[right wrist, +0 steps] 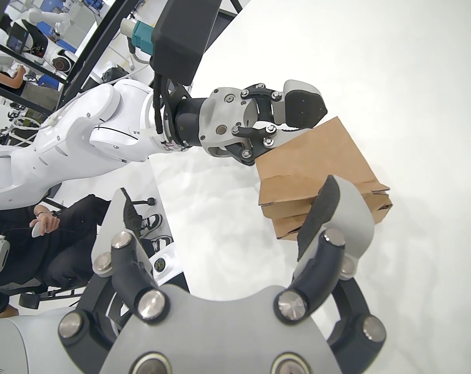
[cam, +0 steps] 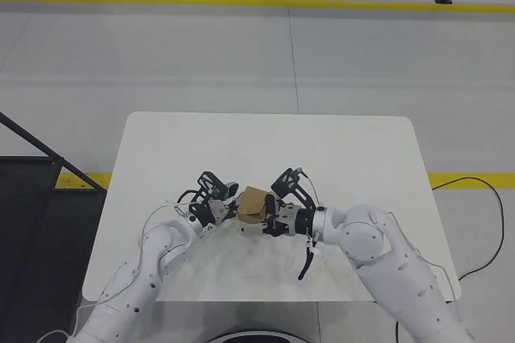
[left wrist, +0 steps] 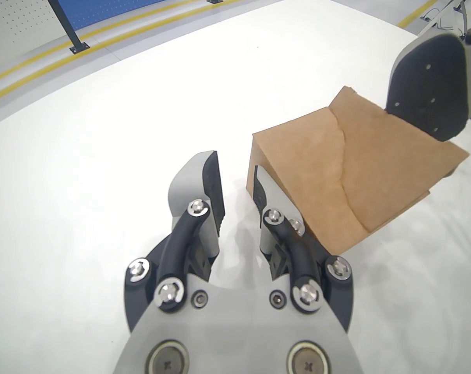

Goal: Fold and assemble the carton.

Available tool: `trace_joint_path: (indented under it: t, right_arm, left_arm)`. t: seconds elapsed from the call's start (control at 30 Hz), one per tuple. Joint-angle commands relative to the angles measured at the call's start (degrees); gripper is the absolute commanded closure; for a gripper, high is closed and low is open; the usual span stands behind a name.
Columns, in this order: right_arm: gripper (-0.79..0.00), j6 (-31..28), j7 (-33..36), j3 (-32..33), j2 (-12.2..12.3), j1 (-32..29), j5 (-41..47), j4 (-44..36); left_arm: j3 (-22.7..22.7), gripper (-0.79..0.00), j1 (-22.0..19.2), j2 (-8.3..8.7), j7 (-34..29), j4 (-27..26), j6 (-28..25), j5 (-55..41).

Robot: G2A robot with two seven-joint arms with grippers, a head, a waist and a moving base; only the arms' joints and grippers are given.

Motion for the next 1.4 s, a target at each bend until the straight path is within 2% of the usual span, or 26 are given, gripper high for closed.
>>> trace_joint_path:
  t: [0.0, 0.53, 0.93, 1.37]
  right_arm:
    - [-0.785, -0.09, 0.05, 0.16, 0.06, -0.12, -0.04, -0.02]
    - [-0.785, -3.87, -4.2, 1.14, 0.5, -2.28, -3.21, -1.29]
    - [-0.785, -4.12, -4.23, 0.64, 0.33, -1.46, -2.12, 0.42]
    - [-0.785, -4.34, -5.94, 3.59, 1.15, -4.59, -2.95, -2.55]
  left_arm:
    - [-0.03, -0.329, 0.02, 0.0, -0.07, -0.04, 0.1, 0.05]
    - [-0.29, -0.336, 0.31, -0.05, 0.08, -0.53, 0.35, -0.21]
    - [-0.37, -0.342, 0.26, -0.1, 0.35, -0.32, 0.29, -0.16]
    - [-2.31, -0.348, 1.17, 0.17, 0.98, -3.1, 0.81, -0.54]
